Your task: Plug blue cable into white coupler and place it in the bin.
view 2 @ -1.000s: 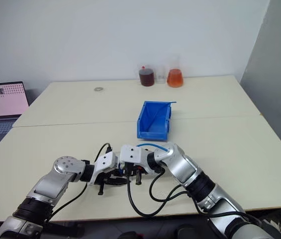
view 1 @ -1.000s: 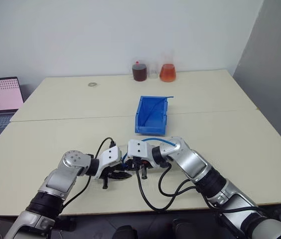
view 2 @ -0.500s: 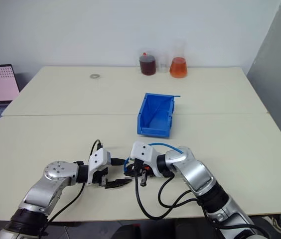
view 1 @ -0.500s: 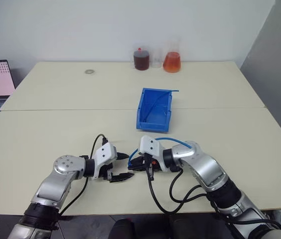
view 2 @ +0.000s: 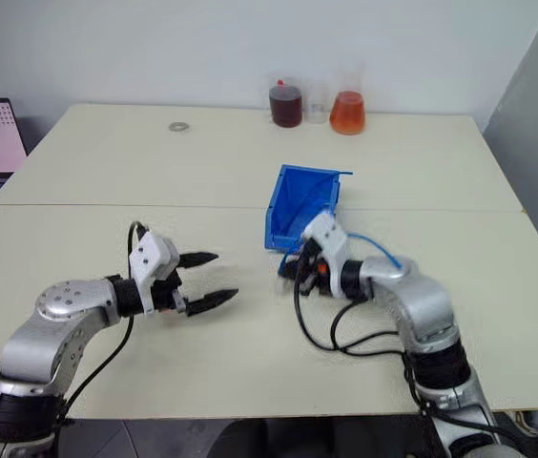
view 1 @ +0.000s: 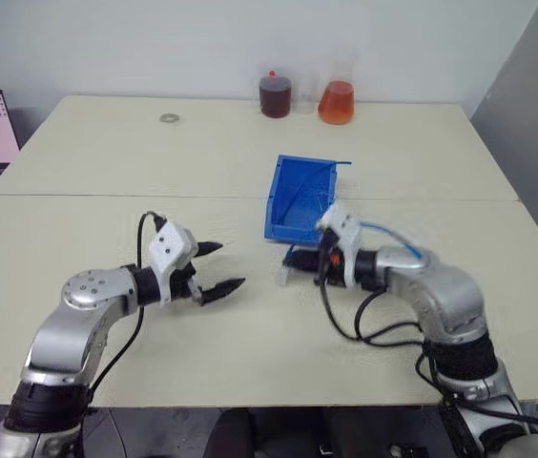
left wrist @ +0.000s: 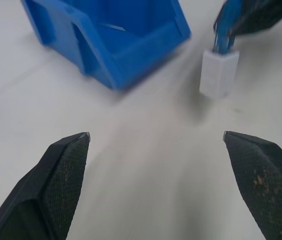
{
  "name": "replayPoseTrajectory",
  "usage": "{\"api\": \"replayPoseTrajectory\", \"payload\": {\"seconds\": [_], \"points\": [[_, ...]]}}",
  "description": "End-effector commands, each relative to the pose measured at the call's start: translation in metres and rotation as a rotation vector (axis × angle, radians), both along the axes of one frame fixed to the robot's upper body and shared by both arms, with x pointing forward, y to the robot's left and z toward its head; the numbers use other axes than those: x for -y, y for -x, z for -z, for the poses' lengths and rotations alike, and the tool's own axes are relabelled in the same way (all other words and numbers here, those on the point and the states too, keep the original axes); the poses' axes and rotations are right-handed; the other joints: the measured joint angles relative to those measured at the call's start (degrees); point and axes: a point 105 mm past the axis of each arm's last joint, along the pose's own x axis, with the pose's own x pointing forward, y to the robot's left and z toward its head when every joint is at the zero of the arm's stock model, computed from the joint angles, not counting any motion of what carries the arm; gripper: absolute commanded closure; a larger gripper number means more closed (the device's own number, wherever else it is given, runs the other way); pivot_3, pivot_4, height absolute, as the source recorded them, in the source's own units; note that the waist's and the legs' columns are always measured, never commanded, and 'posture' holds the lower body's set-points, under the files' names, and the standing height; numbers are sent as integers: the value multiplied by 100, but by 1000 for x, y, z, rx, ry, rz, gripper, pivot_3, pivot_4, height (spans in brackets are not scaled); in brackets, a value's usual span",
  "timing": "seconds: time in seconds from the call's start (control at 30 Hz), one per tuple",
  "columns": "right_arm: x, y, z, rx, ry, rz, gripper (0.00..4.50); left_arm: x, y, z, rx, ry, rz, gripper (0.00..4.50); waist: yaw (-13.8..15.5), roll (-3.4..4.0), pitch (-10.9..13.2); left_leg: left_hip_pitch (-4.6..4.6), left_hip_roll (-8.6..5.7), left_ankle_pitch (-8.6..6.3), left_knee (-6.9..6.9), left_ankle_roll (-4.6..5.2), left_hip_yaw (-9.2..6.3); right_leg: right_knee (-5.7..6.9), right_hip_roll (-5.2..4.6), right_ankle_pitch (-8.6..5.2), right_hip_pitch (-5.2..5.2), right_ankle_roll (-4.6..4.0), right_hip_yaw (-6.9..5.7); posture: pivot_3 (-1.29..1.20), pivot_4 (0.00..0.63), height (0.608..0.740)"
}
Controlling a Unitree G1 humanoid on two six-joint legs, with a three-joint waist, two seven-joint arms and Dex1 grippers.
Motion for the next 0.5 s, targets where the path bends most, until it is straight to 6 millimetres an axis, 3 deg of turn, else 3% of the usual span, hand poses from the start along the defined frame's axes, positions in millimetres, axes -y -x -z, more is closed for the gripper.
{"api": "replayPoseTrajectory", "payload": {"seconds": [0.03, 0.2, 0.33, 0.5], "points": [[8, -24, -31, 28, -109, 105, 4366, 13, -6, -19, 66, -36, 21, 0, -3, 0, 0, 1, 0, 0, 0, 0, 2, 0, 3, 0, 0, 0, 0, 0, 150, 740], [10, -58, -43, 5, -155, 178, 4366, 19, -32, -34, 117, -50, -46, 0, 23, 1, 1, -1, 0, -1, 1, -1, 23, 3, 6, 17, 0, -30, 0, 0, 150, 740], [12, -85, -39, -1, -117, 236, 4366, 23, -45, -44, 157, -43, -74, 0, 15, 2, 1, -8, -2, -1, 12, 0, 37, 10, 10, 19, -7, -32, 5, 0, 150, 740], [18, -107, -23, -31, -7, 268, 2937, 32, -47, -46, 169, -45, -62, 0, 24, 2, 1, -18, 8, -1, 18, -1, 57, 13, 5, 20, -10, -33, 3, 0, 150, 740]]}}
